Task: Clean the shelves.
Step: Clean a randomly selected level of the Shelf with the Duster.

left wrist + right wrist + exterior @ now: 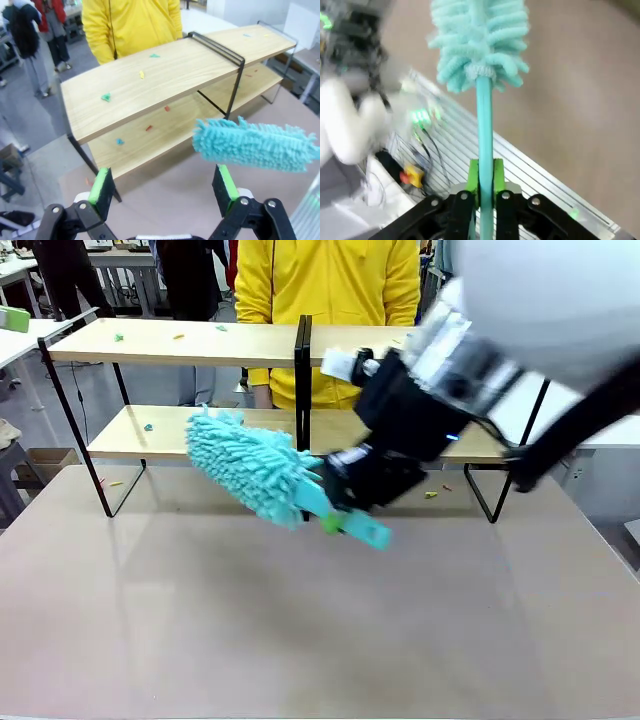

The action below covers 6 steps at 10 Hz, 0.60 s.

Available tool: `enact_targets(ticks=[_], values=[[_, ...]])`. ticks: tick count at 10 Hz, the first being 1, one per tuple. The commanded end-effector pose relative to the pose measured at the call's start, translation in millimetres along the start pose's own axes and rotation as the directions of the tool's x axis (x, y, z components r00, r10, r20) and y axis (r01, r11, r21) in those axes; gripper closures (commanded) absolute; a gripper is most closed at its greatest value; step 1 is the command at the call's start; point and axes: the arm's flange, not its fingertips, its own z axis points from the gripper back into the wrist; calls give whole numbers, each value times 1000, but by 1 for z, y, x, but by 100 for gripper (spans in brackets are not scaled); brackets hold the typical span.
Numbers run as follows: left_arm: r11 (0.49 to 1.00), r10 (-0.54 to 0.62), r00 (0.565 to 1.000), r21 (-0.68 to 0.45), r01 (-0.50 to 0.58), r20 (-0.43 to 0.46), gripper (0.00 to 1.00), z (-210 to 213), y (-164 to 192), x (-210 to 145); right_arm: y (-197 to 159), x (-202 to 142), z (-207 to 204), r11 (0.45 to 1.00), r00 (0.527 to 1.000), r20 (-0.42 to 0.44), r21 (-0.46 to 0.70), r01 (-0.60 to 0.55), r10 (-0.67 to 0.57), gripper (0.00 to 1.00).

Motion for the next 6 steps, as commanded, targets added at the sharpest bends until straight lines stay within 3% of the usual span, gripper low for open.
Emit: enact_targets(ticks=[1, 2, 3, 4, 6], values=[[1000, 1, 1000, 5, -1, 0, 0, 0, -1, 0, -14, -19, 9, 997, 996, -45, -18, -76, 75, 87], [1000, 1, 1000, 5, -1, 0, 0, 0, -1, 0, -14, -19, 9, 997, 996, -45, -18, -76, 75, 87], [1000, 1, 1000, 5, -1, 0, 0, 0, -1, 0, 2, 3, -3, 1000, 1000, -6, 0, -5, 5, 87], [1000, 1, 1000, 5, -1, 0, 0, 0, -1, 0, -3, 0, -8, 998, 998, 62, -53, 23, -20, 87], [1000, 1, 1000, 5, -1, 0, 0, 0, -1, 0, 19, 30, -22, 992, 995, 99, -125, 20, -7, 87]])
